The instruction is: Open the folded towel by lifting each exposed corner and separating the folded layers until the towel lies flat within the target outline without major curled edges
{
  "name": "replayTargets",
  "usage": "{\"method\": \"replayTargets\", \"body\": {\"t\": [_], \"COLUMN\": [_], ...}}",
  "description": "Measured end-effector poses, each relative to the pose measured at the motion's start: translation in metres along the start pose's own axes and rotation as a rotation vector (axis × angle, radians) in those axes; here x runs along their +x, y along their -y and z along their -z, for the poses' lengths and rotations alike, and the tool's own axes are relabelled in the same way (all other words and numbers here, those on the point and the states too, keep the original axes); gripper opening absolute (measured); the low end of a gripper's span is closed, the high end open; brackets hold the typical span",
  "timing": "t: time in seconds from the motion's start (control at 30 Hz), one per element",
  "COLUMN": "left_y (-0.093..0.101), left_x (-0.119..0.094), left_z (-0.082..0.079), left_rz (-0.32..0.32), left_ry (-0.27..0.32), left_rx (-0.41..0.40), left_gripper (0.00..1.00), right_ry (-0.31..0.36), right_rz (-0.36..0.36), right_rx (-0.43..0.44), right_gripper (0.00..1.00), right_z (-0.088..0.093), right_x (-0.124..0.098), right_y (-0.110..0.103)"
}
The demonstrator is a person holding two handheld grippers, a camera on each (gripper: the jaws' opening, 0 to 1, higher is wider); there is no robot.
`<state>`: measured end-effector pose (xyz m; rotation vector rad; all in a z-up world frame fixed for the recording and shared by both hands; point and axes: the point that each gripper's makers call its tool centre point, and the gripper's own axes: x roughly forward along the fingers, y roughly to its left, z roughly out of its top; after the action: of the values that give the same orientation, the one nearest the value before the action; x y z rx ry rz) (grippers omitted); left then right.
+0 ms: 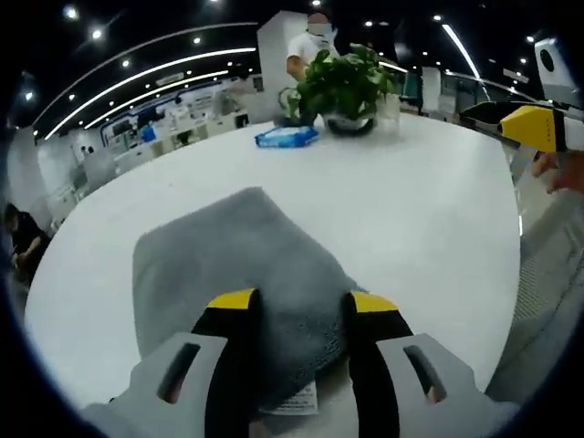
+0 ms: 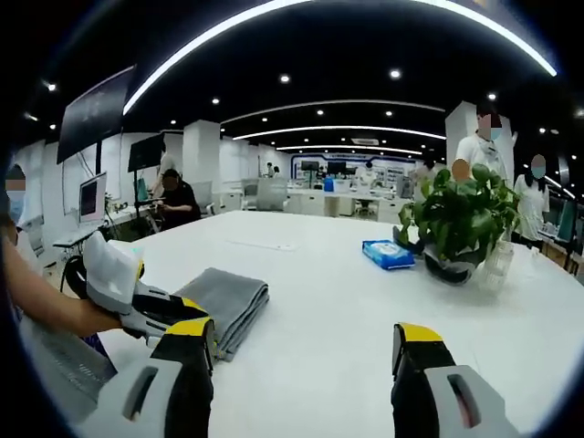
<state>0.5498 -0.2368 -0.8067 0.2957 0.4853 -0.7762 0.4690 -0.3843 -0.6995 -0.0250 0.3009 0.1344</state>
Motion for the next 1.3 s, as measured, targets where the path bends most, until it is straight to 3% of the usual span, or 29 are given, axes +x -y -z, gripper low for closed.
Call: {"method": "replayTargets", "body": {"t": [0.07, 0.27, 0.4, 0.67, 1.07, 1.3], "left_y": [0.002, 0.002, 0.001, -0.002, -0.003, 0.006], "left_x": [0.0, -0.001, -0.004, -0.007, -0.02, -0.025], "left_z": [0.002, 0.002, 0.0, -0.001, -0.024, -0.051], "left_rz": [-0.003, 0.009, 0.015, 0.031, 0.054, 0.095], "left_ry": [-0.01, -0.025, -0.028, -0.04, 0.024, 0.082], "left_rx": [0.044, 0.045, 0.002, -0.127, -0.191, -0.194], "left_gripper": [0.34, 0.21, 0.11, 0.04, 0.03, 0.03], "right_ry": [0.001, 0.003, 0.0, -0.002, -0.008, -0.015], "right_rz": [-0.002, -0.012, -0.008, -0.005, -0.003, -0.005], "right_rx": [-0.003, -0.006, -0.006, -0.004, -0.01, -0.013], "right_gripper": [0.8, 0.79, 0.78, 0.77, 0.77, 0.76], "right_z": [0.0, -0.001, 0.0, 0.0, 0.001, 0.003], "right_x": [0.0, -0.001, -0.001, -0.001, -0.001, 0.0], "right_y": [-0.001, -0.003, -0.002, -0.001, -0.001, -0.001]}}
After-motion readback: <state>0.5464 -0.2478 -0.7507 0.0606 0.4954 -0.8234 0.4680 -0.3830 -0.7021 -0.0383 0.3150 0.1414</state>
